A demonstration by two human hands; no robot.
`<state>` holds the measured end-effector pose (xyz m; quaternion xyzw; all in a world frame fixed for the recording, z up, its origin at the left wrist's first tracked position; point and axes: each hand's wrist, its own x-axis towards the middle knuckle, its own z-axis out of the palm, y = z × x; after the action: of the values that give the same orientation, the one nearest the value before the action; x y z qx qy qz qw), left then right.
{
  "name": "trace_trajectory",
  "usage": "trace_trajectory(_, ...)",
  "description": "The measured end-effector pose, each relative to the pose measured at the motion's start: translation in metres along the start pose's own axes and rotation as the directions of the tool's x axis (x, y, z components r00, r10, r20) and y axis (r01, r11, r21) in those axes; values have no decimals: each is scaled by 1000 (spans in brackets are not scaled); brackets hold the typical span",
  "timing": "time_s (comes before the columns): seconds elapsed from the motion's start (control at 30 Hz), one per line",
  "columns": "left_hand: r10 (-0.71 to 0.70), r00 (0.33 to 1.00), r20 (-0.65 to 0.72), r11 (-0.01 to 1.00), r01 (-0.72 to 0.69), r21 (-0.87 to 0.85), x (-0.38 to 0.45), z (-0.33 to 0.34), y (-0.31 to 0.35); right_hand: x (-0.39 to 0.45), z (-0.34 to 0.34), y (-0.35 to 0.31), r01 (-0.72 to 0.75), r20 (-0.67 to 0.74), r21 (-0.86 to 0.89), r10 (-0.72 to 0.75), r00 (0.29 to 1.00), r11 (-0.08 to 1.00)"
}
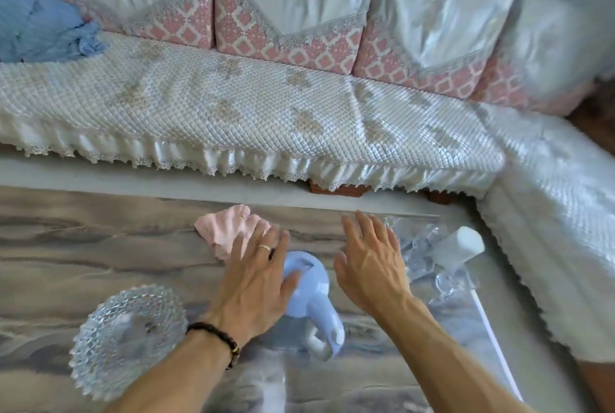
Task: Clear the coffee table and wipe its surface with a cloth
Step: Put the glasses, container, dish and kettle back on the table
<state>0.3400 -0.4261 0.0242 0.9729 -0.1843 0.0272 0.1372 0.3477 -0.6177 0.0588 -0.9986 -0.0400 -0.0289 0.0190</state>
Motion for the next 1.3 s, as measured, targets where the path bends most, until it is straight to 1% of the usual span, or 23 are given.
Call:
trace_trajectory(0.13, 136, 990, 45, 991, -137, -1, 46, 26, 100, -18, -19, 107, -89, -22, -45, 88, 996, 995)
trace_trajectory(0.2, 157, 981, 116, 987, -155, -32, 66, 47, 147, -23, -16, 161, -123, -18, -51, 122, 992, 991)
trace_trajectory(0.3, 160, 958, 237, 987, -152, -52, 88, 91, 201, -28, 4, 231, -156, 28, -43, 157, 987, 987)
trace_trajectory(0.37, 153, 923, 353, 988, -145, -50, 105, 128, 233, -31, 32, 283, -197, 95, -36, 200, 975, 980)
trace_trajectory(0.43, 113, 917, 384, 993, -118, -11, 128, 164, 257, -29, 61, 330, -246, 178, -28, 247, 953, 969)
trace_trajectory(0.53, 59, 919, 389, 998, -69, 10, 156, 206, 279, -24, 102, 373, -327, 282, 10, 311, 908, 945)
trace_trajectory(0.67, 21, 925, 379, 997, -50, 66, 193, 246, 290, -10, 144, 393, -419, 374, 130, 346, 860, 899)
trace_trajectory(0.73, 18, 926, 377, 994, -57, 92, 211, 259, 288, -1, 160, 397, -437, 405, 186, 336, 850, 880)
trace_trajectory(0.8, 10, 909, 416, 994, -54, 95, 221, 273, 288, 3, 172, 401, -434, 433, 221, 311, 846, 873)
trace_trajectory(0.87, 2, 879, 476, 995, -50, 87, 227, 280, 288, 2, 180, 405, -420, 445, 227, 290, 848, 879)
trace_trajectory(0.93, -4, 878, 479, 996, -37, 76, 232, 287, 290, 0, 186, 408, -403, 431, 222, 281, 858, 888)
trace_trajectory(1.03, -20, 908, 419, 999, 0, 47, 237, 287, 291, -1, 186, 408, -388, 401, 212, 282, 872, 897)
trace_trajectory(1.13, -43, 922, 385, 999, 36, 27, 227, 283, 292, -9, 179, 402, -402, 371, 219, 305, 877, 889)
trace_trajectory(1.3, -93, 921, 379, 995, 102, -4, 188, 246, 280, -27, 146, 378, -388, 322, 221, 309, 895, 895)
